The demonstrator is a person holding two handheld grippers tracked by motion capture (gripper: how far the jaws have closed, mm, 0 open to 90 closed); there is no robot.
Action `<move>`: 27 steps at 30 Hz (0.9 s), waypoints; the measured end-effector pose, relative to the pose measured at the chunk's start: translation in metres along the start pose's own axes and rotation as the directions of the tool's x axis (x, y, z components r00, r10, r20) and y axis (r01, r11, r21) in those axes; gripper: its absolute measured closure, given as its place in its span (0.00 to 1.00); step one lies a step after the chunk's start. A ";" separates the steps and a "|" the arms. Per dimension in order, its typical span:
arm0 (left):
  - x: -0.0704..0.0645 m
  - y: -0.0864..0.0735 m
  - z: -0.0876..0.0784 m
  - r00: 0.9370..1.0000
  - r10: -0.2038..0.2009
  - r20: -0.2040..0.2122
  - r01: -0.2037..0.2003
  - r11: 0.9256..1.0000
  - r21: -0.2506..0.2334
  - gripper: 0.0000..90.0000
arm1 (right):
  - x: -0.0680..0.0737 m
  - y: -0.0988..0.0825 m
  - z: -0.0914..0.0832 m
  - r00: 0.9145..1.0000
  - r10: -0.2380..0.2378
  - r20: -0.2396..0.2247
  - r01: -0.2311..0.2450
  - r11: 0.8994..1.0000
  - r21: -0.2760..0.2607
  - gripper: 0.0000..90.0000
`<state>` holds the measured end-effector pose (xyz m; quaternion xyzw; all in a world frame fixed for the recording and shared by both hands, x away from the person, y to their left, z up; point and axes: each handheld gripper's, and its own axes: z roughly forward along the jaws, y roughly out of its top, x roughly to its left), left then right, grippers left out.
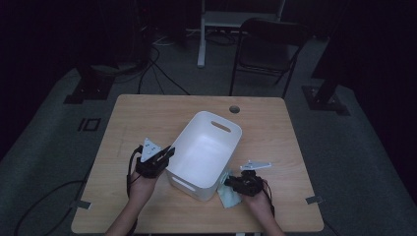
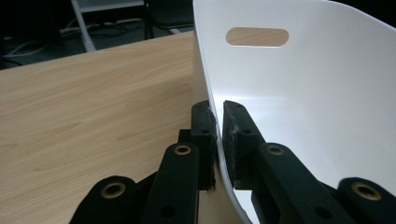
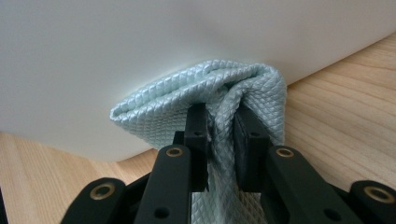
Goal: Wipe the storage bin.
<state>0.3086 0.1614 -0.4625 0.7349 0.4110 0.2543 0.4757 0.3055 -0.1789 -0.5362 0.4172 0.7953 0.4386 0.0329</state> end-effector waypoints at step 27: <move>0.001 0.000 0.001 1.000 0.000 0.026 0.000 1.000 -0.003 0.93 | 0.055 0.016 -0.046 0.985 -0.126 -0.115 0.105 0.979 -0.175 0.86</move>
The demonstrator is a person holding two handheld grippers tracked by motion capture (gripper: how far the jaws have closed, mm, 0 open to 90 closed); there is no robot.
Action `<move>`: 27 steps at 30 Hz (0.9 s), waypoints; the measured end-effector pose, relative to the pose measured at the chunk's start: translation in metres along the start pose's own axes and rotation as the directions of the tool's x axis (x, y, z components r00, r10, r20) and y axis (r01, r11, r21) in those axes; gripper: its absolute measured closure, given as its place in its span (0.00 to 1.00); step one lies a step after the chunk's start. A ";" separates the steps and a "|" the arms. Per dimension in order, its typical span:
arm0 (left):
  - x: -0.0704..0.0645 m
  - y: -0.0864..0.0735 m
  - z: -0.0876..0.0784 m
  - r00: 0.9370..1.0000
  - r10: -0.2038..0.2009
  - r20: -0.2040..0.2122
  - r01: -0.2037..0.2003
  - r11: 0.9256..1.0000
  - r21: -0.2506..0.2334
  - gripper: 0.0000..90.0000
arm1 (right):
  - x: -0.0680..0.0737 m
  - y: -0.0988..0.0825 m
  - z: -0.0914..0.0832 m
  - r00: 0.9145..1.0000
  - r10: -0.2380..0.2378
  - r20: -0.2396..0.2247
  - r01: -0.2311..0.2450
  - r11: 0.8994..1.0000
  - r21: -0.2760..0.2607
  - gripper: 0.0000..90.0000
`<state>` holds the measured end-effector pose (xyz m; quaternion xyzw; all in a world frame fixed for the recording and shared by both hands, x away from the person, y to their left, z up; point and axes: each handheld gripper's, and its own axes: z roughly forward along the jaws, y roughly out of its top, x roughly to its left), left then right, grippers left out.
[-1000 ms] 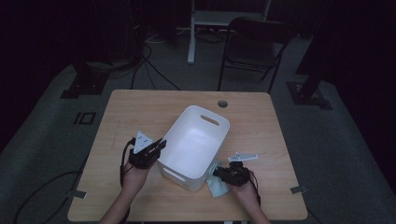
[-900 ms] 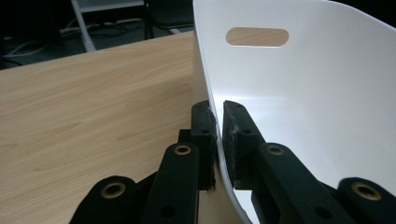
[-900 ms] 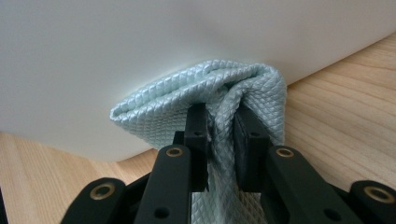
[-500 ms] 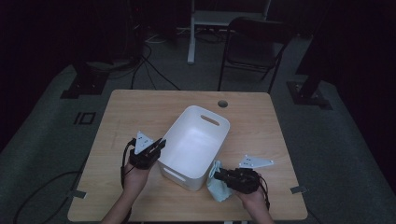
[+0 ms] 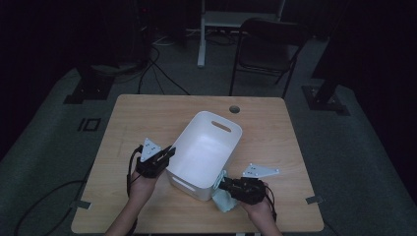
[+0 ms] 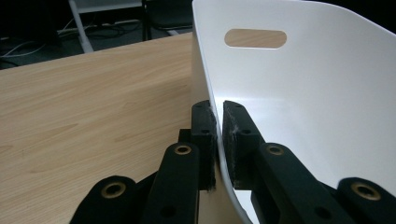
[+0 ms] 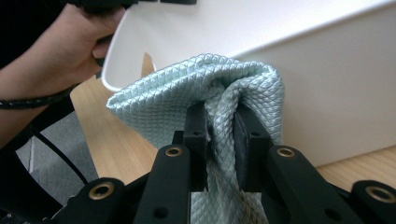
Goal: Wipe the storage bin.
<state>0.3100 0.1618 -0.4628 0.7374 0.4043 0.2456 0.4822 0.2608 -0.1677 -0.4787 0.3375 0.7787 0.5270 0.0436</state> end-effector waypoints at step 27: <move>-0.002 0.000 0.000 1.000 0.009 -0.014 -0.009 1.000 0.004 0.93 | -0.040 -0.033 0.037 0.994 0.051 0.095 -0.069 0.976 0.205 0.86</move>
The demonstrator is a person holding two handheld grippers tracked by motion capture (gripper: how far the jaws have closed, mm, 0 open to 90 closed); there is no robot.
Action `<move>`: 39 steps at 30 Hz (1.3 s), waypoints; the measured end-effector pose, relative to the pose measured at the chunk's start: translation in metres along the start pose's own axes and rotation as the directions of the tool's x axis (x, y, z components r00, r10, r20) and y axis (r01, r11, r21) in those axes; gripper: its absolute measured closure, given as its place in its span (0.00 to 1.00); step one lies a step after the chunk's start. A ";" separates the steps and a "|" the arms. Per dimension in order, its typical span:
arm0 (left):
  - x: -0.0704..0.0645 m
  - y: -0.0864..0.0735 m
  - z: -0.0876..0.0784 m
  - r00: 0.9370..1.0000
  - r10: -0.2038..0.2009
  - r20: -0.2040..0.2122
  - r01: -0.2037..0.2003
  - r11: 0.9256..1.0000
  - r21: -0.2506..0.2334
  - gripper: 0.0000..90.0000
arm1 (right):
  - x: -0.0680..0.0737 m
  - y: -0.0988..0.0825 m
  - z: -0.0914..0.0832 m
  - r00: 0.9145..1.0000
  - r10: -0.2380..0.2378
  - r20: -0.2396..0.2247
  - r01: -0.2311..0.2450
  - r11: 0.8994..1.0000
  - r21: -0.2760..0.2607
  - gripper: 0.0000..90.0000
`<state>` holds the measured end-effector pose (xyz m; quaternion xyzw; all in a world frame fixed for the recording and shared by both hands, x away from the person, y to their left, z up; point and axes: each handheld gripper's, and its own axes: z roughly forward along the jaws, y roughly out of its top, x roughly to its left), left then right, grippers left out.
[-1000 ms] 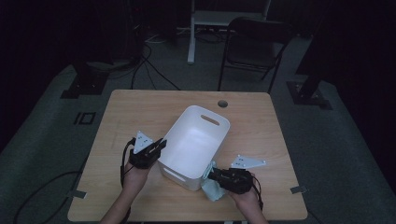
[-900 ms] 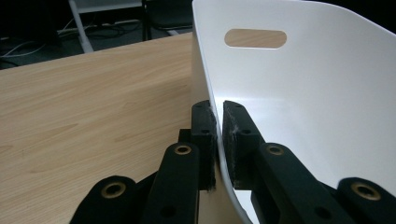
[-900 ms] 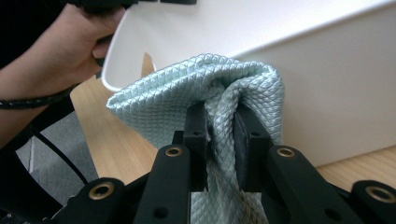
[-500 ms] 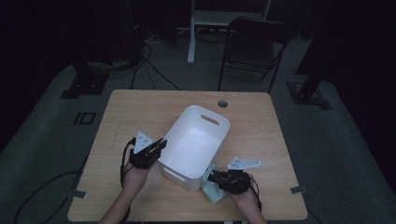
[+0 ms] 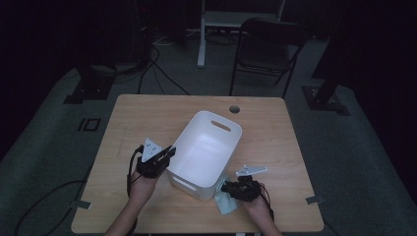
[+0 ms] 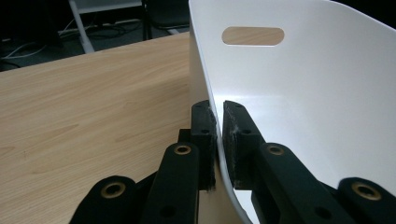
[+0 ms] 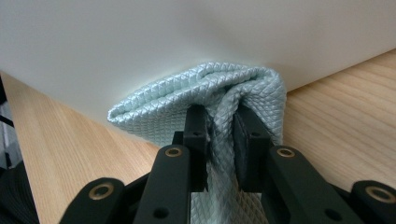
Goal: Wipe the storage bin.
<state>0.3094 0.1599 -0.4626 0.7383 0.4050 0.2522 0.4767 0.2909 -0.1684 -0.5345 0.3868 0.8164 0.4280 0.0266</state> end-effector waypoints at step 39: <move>-0.001 0.001 0.002 1.000 0.008 0.027 -0.008 1.000 0.003 0.91 | -0.007 0.019 -0.028 1.000 -0.007 -0.023 0.004 0.988 -0.157 0.86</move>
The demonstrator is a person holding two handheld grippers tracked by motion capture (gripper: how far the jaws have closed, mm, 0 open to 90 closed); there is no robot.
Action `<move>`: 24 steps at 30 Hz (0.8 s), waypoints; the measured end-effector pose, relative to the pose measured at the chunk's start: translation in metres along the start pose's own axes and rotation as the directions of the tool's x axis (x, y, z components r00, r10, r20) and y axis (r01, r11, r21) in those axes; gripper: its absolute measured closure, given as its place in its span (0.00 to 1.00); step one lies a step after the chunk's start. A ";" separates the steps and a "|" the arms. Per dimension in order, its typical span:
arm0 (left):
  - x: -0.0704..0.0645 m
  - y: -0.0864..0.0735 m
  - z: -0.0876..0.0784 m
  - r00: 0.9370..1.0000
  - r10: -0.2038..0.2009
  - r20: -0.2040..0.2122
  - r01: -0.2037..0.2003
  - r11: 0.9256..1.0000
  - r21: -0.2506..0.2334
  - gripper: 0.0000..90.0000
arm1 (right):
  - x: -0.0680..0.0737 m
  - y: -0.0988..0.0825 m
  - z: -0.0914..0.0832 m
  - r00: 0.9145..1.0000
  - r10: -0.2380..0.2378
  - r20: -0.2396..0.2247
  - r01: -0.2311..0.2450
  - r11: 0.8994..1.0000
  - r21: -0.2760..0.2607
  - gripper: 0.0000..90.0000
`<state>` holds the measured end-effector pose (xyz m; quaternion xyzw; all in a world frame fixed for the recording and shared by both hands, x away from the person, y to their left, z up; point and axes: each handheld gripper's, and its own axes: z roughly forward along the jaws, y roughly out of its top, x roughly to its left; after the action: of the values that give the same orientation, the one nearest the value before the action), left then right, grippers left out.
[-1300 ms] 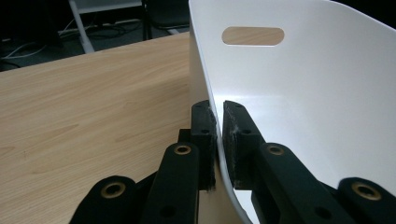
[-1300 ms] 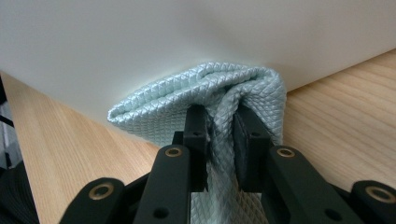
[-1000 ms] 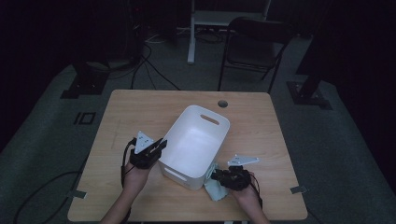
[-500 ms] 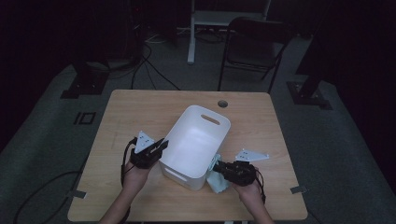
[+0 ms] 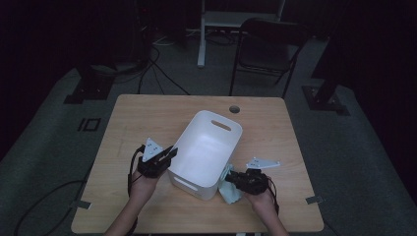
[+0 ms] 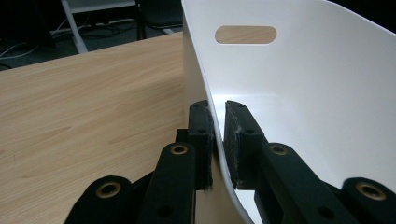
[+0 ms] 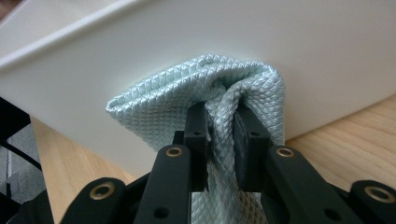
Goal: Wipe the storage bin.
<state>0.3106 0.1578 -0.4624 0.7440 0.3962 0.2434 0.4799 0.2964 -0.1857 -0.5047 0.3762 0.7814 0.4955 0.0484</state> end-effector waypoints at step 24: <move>0.000 0.000 0.000 0.999 -0.026 -0.022 0.026 1.000 -0.004 0.90 | -0.012 -0.005 0.008 0.999 0.033 0.030 -0.035 0.998 0.060 0.86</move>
<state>0.3107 0.1576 -0.4630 0.7352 0.4107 0.2463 0.4799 0.3064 -0.1886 -0.5162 0.3979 0.7888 0.4667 0.0398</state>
